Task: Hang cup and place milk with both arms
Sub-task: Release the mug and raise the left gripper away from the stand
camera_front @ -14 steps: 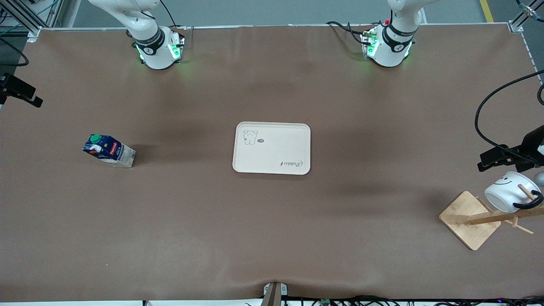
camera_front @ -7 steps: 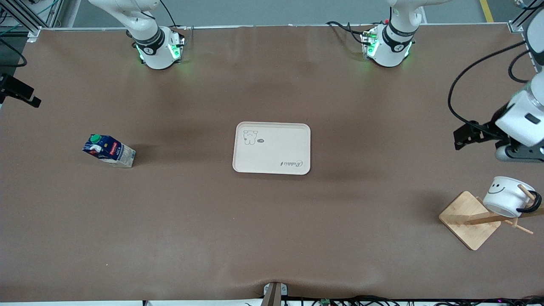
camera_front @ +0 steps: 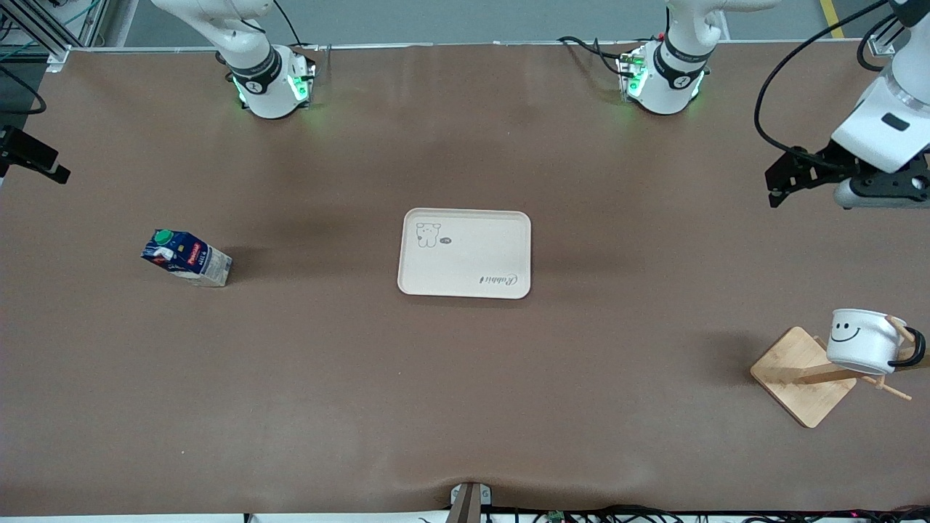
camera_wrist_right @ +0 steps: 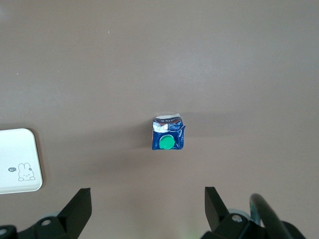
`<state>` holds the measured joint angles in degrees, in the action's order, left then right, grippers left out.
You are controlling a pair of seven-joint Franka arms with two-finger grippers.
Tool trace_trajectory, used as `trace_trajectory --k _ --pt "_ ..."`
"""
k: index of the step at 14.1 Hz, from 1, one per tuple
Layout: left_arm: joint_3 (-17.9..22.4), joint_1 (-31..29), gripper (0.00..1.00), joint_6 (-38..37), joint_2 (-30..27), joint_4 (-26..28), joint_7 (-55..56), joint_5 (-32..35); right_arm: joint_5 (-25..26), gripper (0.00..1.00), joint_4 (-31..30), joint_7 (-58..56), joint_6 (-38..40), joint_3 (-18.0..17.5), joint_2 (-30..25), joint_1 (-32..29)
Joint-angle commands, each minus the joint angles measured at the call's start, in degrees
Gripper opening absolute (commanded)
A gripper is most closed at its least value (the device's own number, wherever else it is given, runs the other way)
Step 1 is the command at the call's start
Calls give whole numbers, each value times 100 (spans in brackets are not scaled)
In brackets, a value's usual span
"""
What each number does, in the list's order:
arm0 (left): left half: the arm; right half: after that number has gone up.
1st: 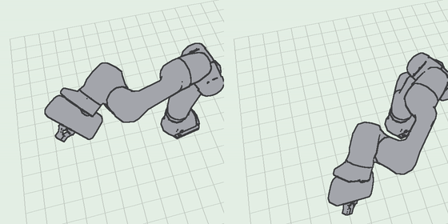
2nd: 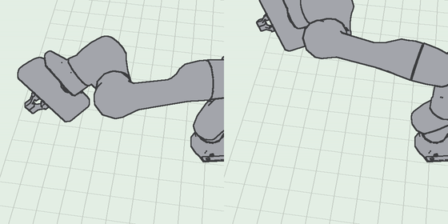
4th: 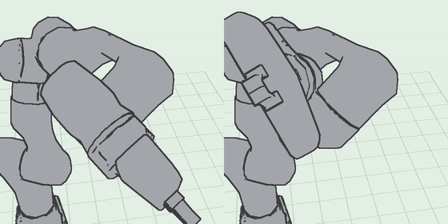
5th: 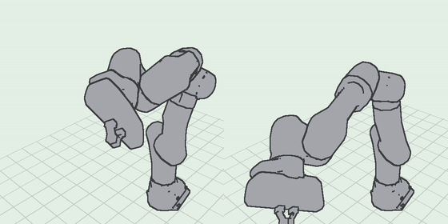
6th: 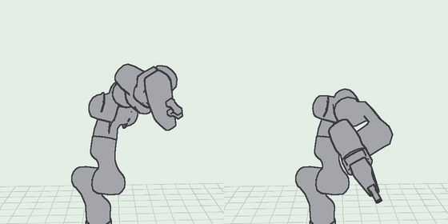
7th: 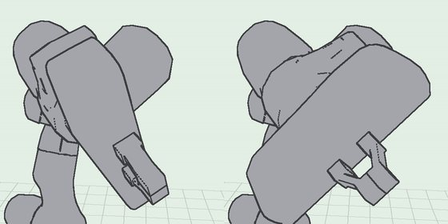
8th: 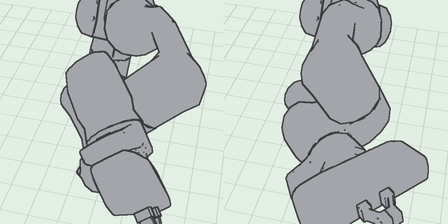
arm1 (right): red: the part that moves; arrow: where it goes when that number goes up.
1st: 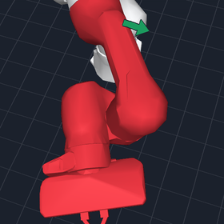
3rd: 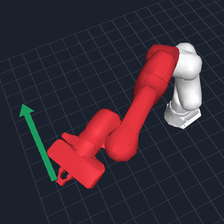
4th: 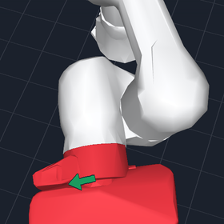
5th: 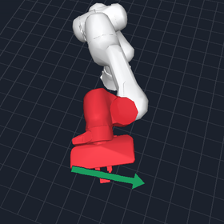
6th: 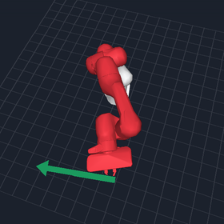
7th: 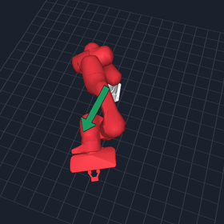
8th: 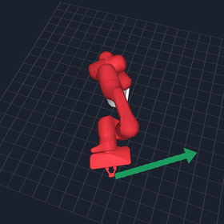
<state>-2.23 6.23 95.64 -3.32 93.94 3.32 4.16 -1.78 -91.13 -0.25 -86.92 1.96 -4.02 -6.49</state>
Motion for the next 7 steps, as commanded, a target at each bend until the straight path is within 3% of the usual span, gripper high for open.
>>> trace_trajectory --k 1,7 --pt "249 230 100 192 -493 546 -85 -144 82 100 113 87 70 -29 33 -46" --pt "328 300 100 -195 -520 564 -226 -240 29 100 122 87 70 -29 33 -54"
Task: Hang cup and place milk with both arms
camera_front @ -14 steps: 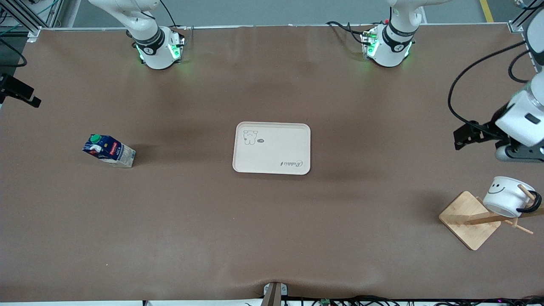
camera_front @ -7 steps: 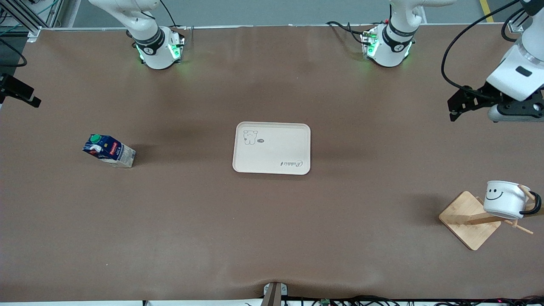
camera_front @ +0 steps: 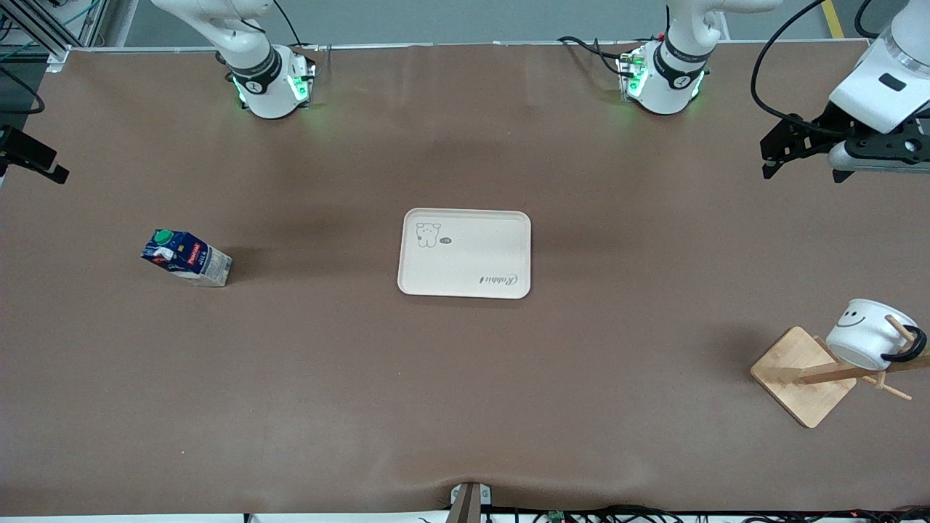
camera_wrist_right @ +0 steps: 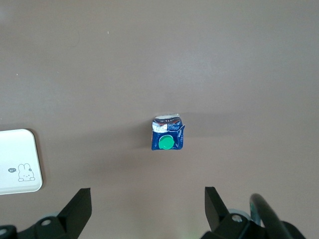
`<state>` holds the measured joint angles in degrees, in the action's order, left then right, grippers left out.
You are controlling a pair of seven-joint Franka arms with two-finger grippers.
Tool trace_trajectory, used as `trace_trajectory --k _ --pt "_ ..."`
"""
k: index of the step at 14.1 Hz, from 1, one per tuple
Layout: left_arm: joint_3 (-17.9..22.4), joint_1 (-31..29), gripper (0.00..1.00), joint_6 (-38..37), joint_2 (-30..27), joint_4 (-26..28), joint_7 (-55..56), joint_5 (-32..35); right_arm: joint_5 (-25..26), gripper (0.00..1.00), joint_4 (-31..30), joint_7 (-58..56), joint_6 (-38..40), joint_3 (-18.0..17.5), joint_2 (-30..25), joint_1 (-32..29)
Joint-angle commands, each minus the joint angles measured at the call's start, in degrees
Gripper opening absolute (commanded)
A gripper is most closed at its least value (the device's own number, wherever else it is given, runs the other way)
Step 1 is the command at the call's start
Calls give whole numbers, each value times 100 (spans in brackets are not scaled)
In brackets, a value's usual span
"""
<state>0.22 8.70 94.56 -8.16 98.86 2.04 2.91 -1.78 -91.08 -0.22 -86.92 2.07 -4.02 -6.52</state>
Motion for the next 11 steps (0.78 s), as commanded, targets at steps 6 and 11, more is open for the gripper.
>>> trace_trajectory --k 6,11 --pt "40 79 100 -113 112 -182 -3 -133 29 100 117 83 61 -40 41 -60" --pt "40 79 100 -113 236 -288 24 -142 29 100 117 83 70 -40 50 -68"
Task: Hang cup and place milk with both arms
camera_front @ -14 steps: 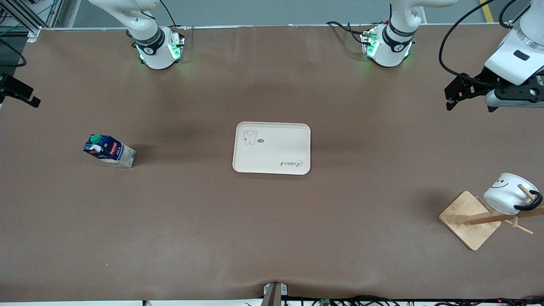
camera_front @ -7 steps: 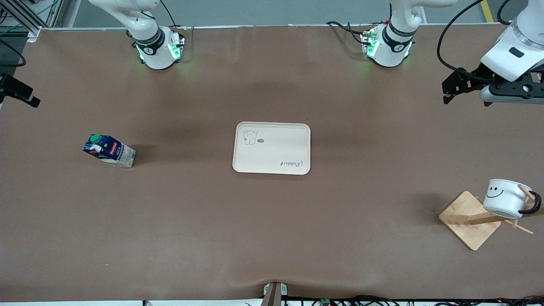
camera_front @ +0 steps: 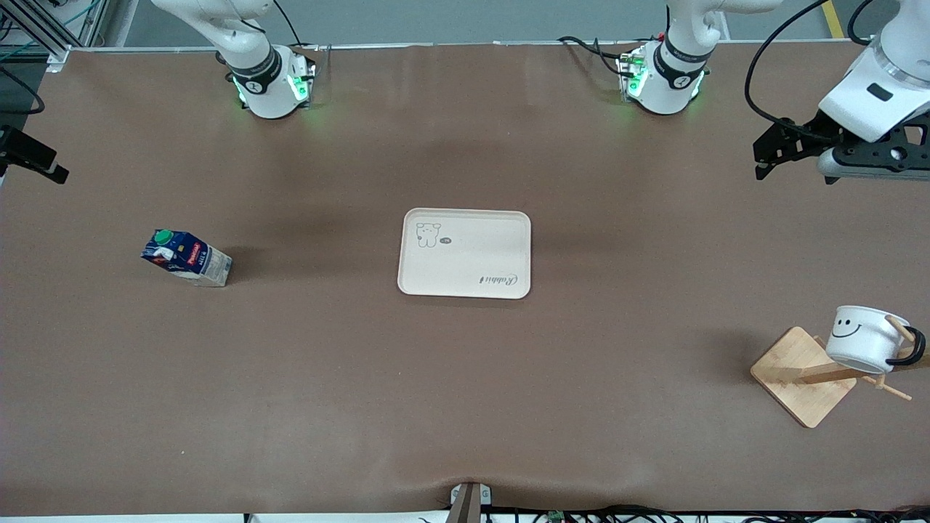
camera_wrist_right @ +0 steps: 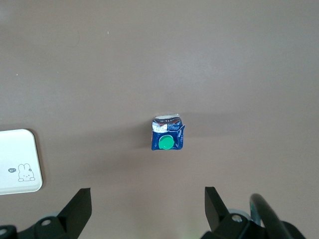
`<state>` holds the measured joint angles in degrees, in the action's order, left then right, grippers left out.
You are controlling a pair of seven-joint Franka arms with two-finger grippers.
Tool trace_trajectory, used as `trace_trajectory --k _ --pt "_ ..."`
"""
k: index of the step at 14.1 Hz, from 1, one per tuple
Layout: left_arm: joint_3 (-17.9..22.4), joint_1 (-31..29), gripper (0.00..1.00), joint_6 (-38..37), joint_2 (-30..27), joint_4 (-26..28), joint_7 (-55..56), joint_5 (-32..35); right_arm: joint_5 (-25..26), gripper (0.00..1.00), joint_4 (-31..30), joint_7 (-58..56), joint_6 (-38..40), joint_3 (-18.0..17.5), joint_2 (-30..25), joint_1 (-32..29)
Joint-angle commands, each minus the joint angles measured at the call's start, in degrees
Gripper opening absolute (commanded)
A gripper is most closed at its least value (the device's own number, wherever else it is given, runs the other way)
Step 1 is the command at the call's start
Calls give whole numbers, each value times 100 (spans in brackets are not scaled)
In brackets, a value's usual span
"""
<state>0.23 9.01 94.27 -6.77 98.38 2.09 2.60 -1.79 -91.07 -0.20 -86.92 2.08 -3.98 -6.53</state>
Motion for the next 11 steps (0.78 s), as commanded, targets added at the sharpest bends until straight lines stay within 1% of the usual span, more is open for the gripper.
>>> trace_trajectory --k 1,8,11 --pt "38 22 100 -85 97 -257 19 -128 29 100 116 81 70 -41 46 -68" --pt "56 -31 100 -111 175 -319 -42 -224 29 100 116 81 70 -33 55 -77" --pt "74 -31 100 -242 229 -477 -16 -198 20 100 116 90 70 -33 55 -68"
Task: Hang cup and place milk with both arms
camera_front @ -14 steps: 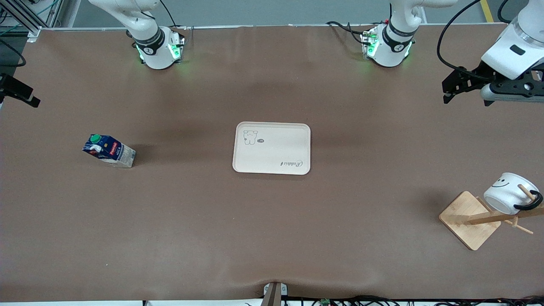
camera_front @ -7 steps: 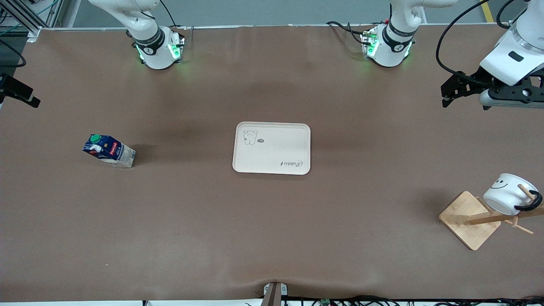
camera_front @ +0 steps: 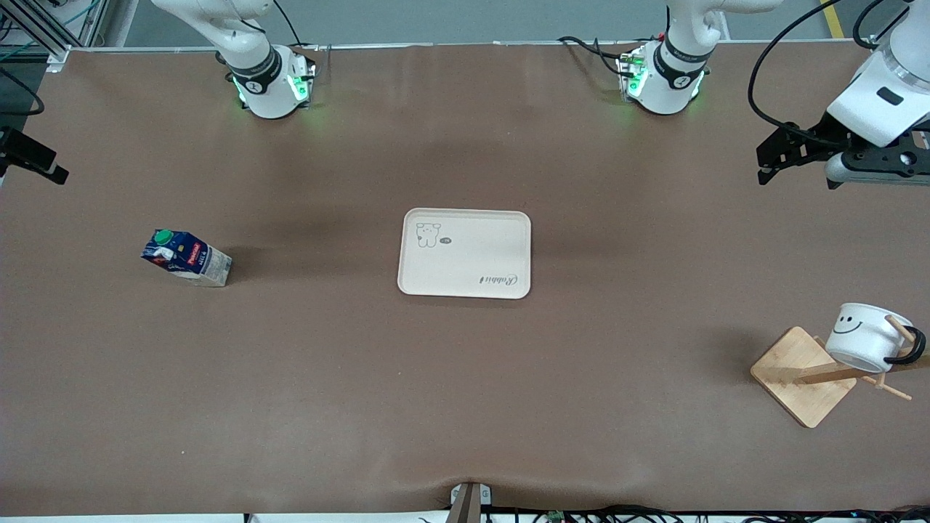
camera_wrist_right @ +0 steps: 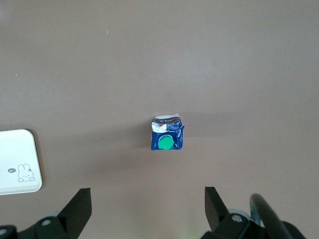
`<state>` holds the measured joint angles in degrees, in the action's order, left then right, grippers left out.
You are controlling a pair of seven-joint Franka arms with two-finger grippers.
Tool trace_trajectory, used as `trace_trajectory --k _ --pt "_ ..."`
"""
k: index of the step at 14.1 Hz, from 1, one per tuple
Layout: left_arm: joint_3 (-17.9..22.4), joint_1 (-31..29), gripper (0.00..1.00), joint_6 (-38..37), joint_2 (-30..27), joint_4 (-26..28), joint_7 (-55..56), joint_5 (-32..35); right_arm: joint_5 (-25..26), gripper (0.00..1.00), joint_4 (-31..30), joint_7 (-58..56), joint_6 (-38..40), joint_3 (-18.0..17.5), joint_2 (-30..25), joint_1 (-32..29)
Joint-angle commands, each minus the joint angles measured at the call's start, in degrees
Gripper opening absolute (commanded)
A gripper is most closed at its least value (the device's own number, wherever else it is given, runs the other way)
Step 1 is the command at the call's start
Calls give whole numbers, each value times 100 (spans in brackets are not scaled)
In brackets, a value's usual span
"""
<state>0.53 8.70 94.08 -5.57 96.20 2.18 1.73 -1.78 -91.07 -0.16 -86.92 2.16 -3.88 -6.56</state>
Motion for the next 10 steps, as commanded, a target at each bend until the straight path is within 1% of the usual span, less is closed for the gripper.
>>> trace_trajectory --k 1,8,10 --pt "35 17 100 -232 118 -294 -25 -94 20 100 116 86 70 -40 45 -47" --pt "17 18 100 -469 127 -312 28 -50 29 100 116 78 70 -40 45 -73" --pt "52 -9 100 -531 135 -443 28 -58 29 100 116 86 70 -31 45 -73"
